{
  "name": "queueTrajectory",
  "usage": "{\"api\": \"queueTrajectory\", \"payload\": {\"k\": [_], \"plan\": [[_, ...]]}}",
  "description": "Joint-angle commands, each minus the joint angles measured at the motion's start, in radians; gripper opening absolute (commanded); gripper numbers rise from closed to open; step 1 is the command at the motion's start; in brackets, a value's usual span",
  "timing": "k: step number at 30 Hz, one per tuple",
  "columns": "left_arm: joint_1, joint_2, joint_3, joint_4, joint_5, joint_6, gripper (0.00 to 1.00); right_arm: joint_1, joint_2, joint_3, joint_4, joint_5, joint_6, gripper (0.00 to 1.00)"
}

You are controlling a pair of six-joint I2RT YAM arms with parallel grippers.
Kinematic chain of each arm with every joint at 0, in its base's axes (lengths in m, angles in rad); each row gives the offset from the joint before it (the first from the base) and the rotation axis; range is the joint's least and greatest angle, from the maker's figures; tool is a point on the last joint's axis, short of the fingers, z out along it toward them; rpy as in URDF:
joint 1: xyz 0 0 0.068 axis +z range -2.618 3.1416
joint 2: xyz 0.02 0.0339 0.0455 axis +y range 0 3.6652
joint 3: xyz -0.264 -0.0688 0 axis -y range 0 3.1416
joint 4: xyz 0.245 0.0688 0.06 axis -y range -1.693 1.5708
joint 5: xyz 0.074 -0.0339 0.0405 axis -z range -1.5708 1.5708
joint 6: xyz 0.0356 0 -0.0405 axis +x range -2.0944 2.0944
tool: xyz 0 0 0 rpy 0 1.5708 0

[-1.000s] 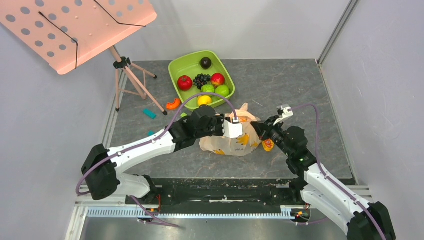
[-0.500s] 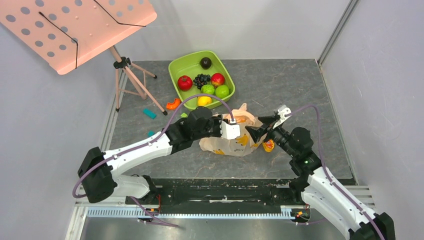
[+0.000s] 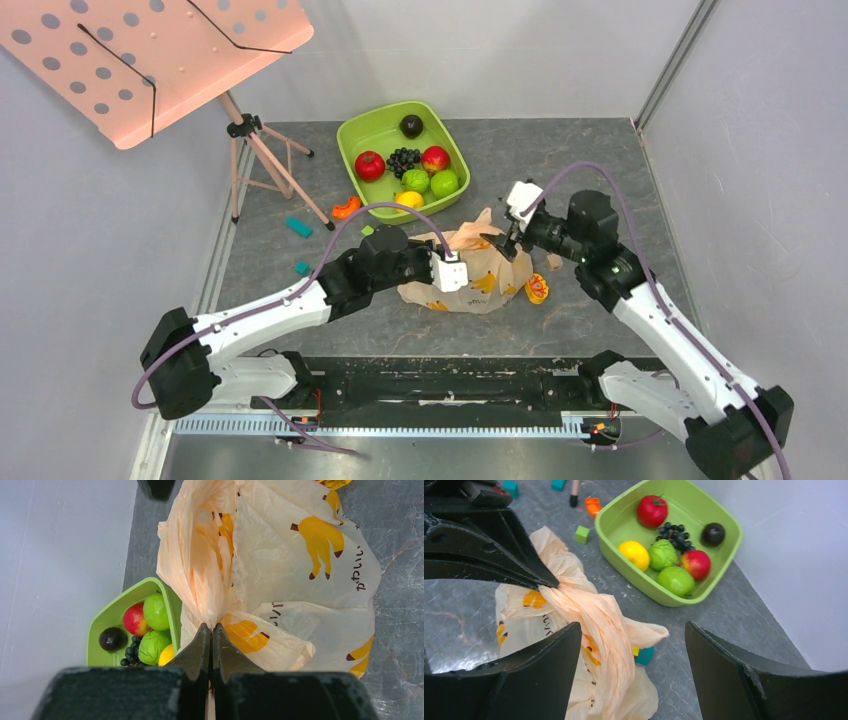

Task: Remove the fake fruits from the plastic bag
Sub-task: Untie the plastic bag at the center of the board.

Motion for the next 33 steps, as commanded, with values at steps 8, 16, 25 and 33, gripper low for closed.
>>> {"api": "queueTrajectory", "payload": {"k": [8,16,25,33], "plan": [[0.008,-0.036,-0.006,0.061,0.055,0.065,0.02,0.0,0.256,0.244,-0.335,-0.211,-0.211,0.75],[0.012,-0.04,-0.009,0.067,0.063,0.071,0.02,0.001,0.308,0.268,-0.338,-0.197,-0.21,0.64],[0.013,-0.046,-0.012,0.066,0.069,0.071,0.02,0.0,0.308,0.277,-0.283,-0.212,-0.165,0.23],[0.013,-0.086,-0.059,0.177,-0.02,0.003,0.02,0.0,0.261,0.229,-0.142,-0.188,-0.028,0.0]]}}
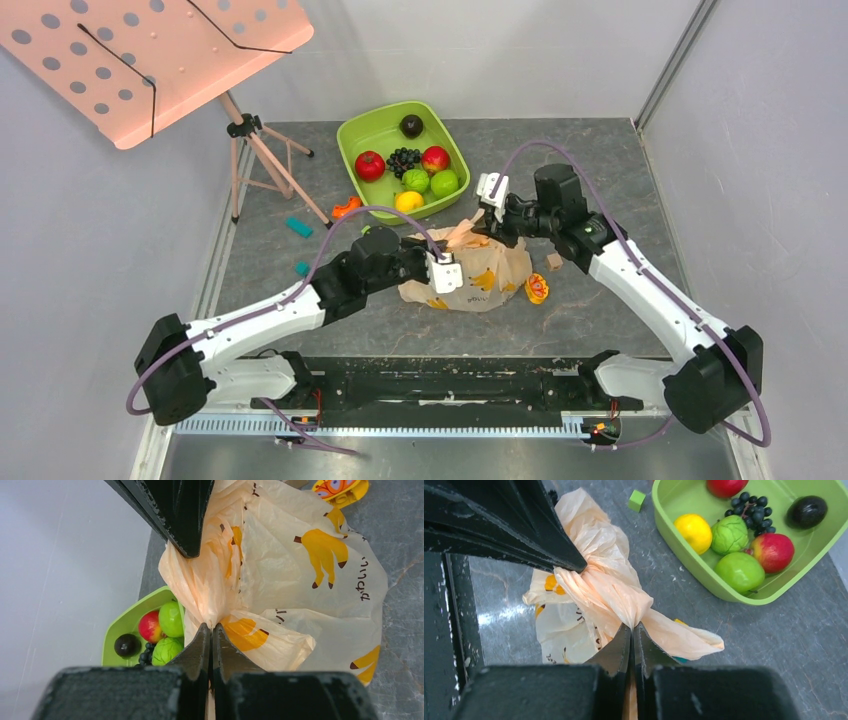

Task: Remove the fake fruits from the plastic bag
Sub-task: Untie the plastic bag at the center of the board.

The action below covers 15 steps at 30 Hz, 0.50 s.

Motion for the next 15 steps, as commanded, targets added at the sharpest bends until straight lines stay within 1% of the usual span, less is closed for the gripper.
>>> {"api": "queueTrajectory", "payload": {"k": [1,3,4,7,11,15], "plan": [[0.006,-0.057,-0.048,0.165,-0.079,-0.047,0.02,0.0,-0.077,-0.023,0.196,0.03,0.147,0.0],[0.007,-0.077,-0.069,0.219,-0.106,-0.091,0.02,0.0,-0.126,-0.074,0.32,0.092,0.244,0.0],[0.007,-0.088,-0.074,0.238,-0.144,-0.118,0.02,0.0,-0.151,-0.104,0.4,0.128,0.304,0.0],[0.008,-0.107,-0.076,0.258,-0.202,-0.224,0.02,0.0,-0.24,-0.196,0.573,0.225,0.44,0.0],[0.008,-0.139,-0.088,0.255,-0.247,-0.349,0.03,0.0,-0.321,-0.265,0.68,0.34,0.571,0.0],[0.007,-0.179,-0.133,0.291,-0.25,-0.432,0.04,-0.001,-0.373,-0.326,0.717,0.476,0.751,0.0]]}}
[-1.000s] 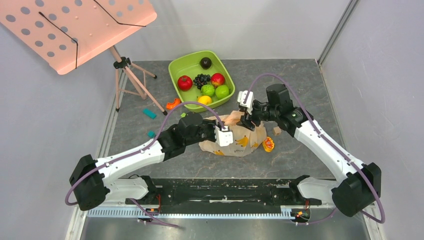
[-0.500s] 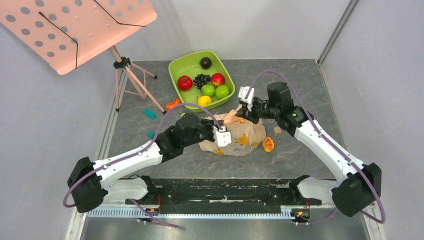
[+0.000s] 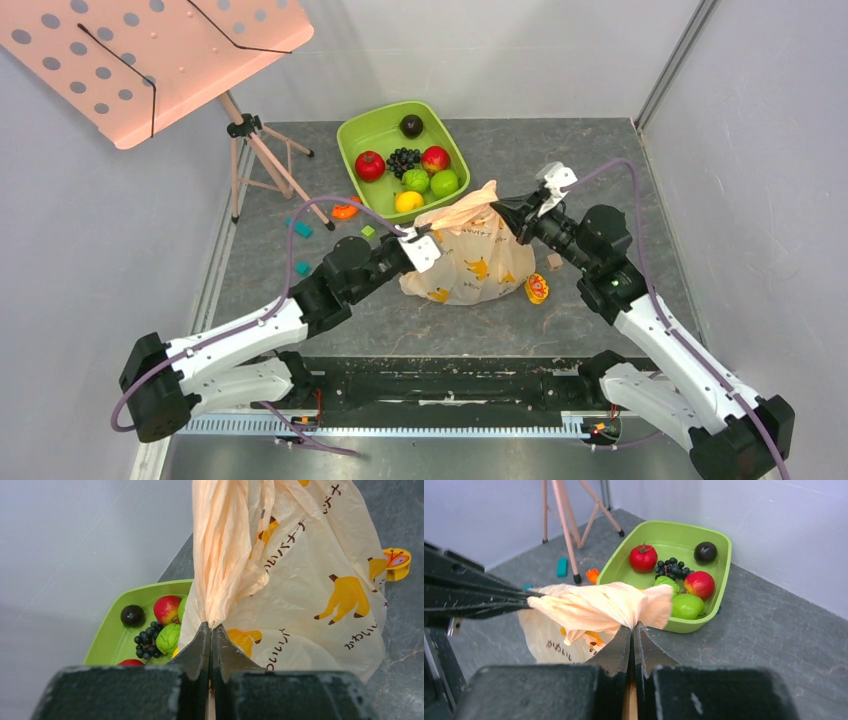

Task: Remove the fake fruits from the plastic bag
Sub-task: Untie the plastic bag at the center of the board.

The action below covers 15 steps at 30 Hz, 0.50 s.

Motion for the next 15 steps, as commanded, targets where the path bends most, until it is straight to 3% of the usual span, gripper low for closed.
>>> {"api": "queueTrajectory", "payload": {"k": [1,9,15], "plan": [[0.005,-0.057,-0.054,0.093,-0.056,-0.182,0.04,-0.003,-0.062,-0.06,0.179,0.215,0.255,0.0],[0.004,-0.132,-0.18,0.23,-0.067,-0.409,0.05,-0.003,-0.211,-0.309,0.358,0.405,0.524,0.0],[0.005,-0.19,-0.309,0.373,-0.059,-0.524,0.08,-0.003,-0.279,-0.469,0.478,0.431,0.729,0.0]]}}
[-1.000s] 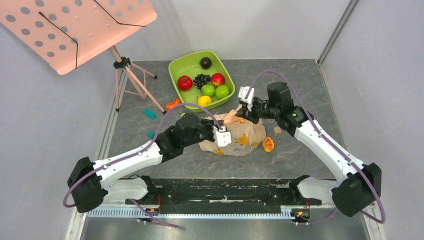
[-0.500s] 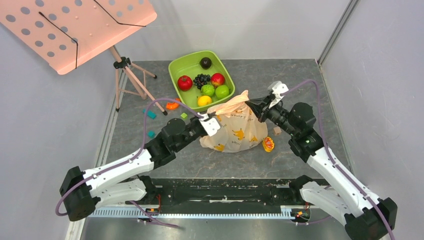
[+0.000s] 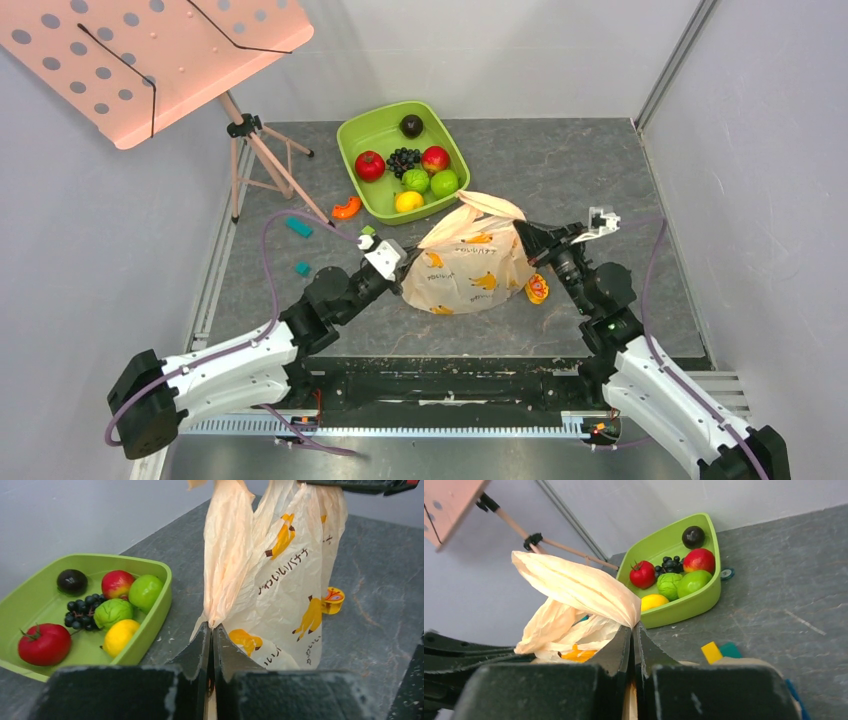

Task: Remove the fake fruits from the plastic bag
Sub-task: Untie the plastic bag at the center of the board.

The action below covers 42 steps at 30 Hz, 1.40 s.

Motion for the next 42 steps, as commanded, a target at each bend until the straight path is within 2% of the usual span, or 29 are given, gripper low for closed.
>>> {"api": "queueTrajectory", "payload": {"k": [1,2,4,7,11,18,22,26,33,35,36,37,39,40,42], "plan": [[0.003,-0.05,-0.071,0.165,-0.021,-0.149,0.12,-0.004,-0.035,-0.082,0.177,0.071,0.197,0.0],[0.003,-0.06,-0.081,0.174,-0.01,-0.152,0.16,-0.004,-0.039,-0.099,0.202,0.057,0.205,0.0],[0.003,-0.071,-0.087,0.163,0.029,-0.143,0.32,-0.005,-0.036,-0.118,0.229,0.024,0.203,0.0],[0.003,-0.076,-0.064,0.119,0.089,-0.112,0.49,-0.005,-0.026,-0.107,0.227,-0.053,0.15,0.0],[0.003,-0.056,0.043,-0.024,0.151,-0.051,0.64,-0.004,-0.03,-0.102,0.244,-0.13,0.098,0.0],[0.004,0.049,0.283,-0.252,0.136,0.111,0.77,-0.004,-0.068,-0.108,0.223,-0.187,0.044,0.0],[0.004,0.149,0.417,-0.341,0.145,0.168,0.79,-0.004,-0.08,-0.11,0.22,-0.207,0.032,0.0],[0.004,0.228,0.493,-0.375,0.21,0.171,0.81,-0.005,-0.095,-0.11,0.204,-0.216,0.017,0.0],[0.005,0.335,0.559,-0.387,0.234,0.191,0.82,-0.005,-0.124,-0.107,0.171,-0.221,-0.012,0.0],[0.004,0.356,0.579,-0.39,0.231,0.193,0.79,-0.004,-0.134,-0.109,0.159,-0.217,-0.021,0.0],[0.004,0.364,0.587,-0.392,0.231,0.192,0.71,-0.004,-0.138,-0.11,0.152,-0.213,-0.026,0.0],[0.004,0.368,0.599,-0.397,0.234,0.193,0.58,-0.004,-0.141,-0.111,0.146,-0.206,-0.029,0.0],[0.005,0.372,0.612,-0.398,0.234,0.182,0.29,-0.004,-0.148,-0.114,0.136,-0.194,-0.036,0.0],[0.004,0.369,0.612,-0.396,0.232,0.18,0.2,-0.004,-0.148,-0.113,0.13,-0.189,-0.047,0.0],[0.004,0.352,0.601,-0.389,0.236,0.178,0.07,-0.004,-0.15,-0.098,0.099,-0.185,-0.085,0.08]]}}
